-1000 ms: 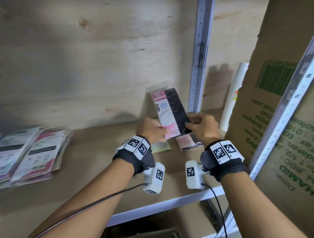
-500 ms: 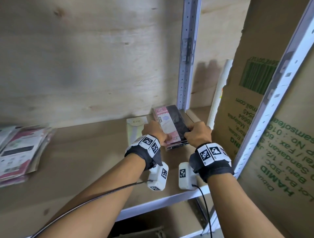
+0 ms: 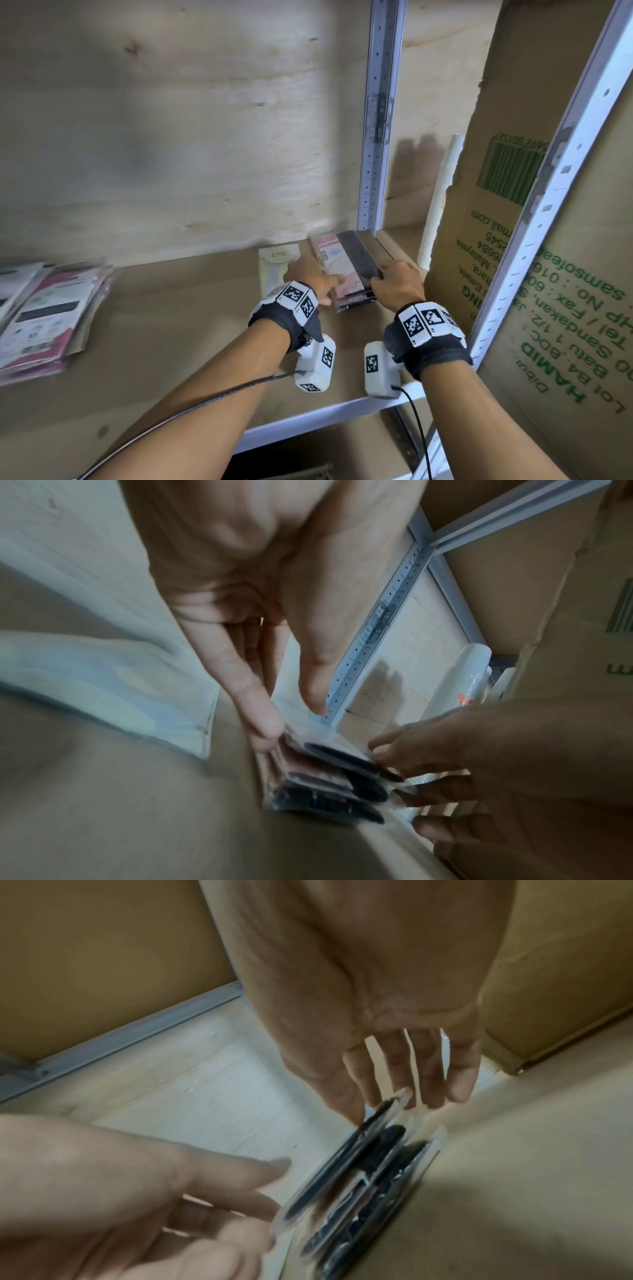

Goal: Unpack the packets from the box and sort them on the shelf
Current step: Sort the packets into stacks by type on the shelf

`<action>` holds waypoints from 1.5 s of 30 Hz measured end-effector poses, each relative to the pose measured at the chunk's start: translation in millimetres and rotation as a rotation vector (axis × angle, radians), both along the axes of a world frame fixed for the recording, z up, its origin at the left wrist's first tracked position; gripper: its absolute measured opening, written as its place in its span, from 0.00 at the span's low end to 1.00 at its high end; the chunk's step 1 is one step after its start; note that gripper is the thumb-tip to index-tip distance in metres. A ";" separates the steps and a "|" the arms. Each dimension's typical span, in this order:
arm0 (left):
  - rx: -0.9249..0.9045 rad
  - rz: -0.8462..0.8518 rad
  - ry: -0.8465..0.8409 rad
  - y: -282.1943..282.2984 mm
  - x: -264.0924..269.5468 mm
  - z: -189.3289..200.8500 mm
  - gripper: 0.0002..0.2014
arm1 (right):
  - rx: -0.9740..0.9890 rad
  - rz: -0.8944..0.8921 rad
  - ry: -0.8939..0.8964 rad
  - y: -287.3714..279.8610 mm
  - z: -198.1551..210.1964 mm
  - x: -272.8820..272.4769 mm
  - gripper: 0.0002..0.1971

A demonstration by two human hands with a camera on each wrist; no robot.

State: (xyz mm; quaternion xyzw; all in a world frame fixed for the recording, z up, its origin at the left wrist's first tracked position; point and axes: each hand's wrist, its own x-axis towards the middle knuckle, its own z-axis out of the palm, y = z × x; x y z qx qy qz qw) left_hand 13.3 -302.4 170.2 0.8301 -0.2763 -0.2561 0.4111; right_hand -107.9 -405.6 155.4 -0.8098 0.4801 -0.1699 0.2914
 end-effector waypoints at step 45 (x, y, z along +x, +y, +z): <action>-0.156 0.566 -0.151 409.3 187.1 12.6 0.08 | 0.439 0.695 0.000 306.9 2.4 261.5 0.13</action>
